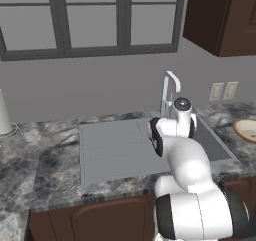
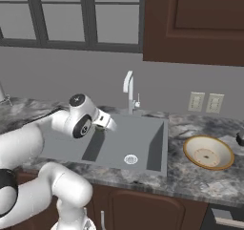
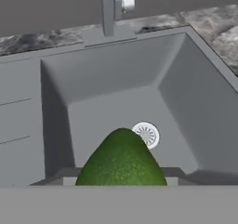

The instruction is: Pick the avocado from the sink and place it in the bowl. Then pick the bowl and place it in the microwave. Then close the microwave door and press the start button.

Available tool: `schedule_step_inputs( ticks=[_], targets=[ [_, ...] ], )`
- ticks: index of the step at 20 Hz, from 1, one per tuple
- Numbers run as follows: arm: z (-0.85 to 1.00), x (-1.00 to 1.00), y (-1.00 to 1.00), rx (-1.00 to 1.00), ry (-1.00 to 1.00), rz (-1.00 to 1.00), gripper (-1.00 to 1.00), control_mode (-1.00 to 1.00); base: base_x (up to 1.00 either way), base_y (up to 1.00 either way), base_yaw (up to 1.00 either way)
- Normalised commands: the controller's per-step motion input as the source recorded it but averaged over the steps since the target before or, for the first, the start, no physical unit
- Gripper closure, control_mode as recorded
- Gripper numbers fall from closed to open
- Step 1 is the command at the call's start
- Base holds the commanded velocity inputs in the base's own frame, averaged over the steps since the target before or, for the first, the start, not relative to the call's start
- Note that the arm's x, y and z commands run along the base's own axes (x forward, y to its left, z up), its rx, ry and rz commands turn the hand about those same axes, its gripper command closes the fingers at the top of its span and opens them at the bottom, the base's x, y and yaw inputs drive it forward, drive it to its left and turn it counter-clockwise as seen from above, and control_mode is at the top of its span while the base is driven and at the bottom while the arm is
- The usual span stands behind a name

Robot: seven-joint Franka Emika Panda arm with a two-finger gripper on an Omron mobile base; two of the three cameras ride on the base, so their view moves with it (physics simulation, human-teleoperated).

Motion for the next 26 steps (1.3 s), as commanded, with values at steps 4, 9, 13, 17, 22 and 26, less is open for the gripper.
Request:
schedule_step_inputs(
  ticks=[4,9,13,17,22,26],
  targets=[
    [1.0,-0.66,0.07,0.09,0.29,-0.01,1.0,-1.0,0.0,0.0,0.0],
    [0.97,-0.83,-0.21,0.08,0.27,-0.06,1.0,-1.0,0.0,0.0,0.0],
    [0.51,-0.52,-0.84,0.0,0.04,-0.06,1.0,-1.0,0.0,0.0,0.0],
    [0.22,0.0,-1.0,-0.06,0.03,-0.03,1.0,-1.0,0.0,0.0,0.0],
    [0.04,0.06,-1.0,-0.04,0.01,0.0,1.0,-1.0,0.0,0.0,0.0],
    [0.0,0.04,-1.0,0.0,0.0,0.0,1.0,-1.0,0.0,0.0,0.0]
  ],
)
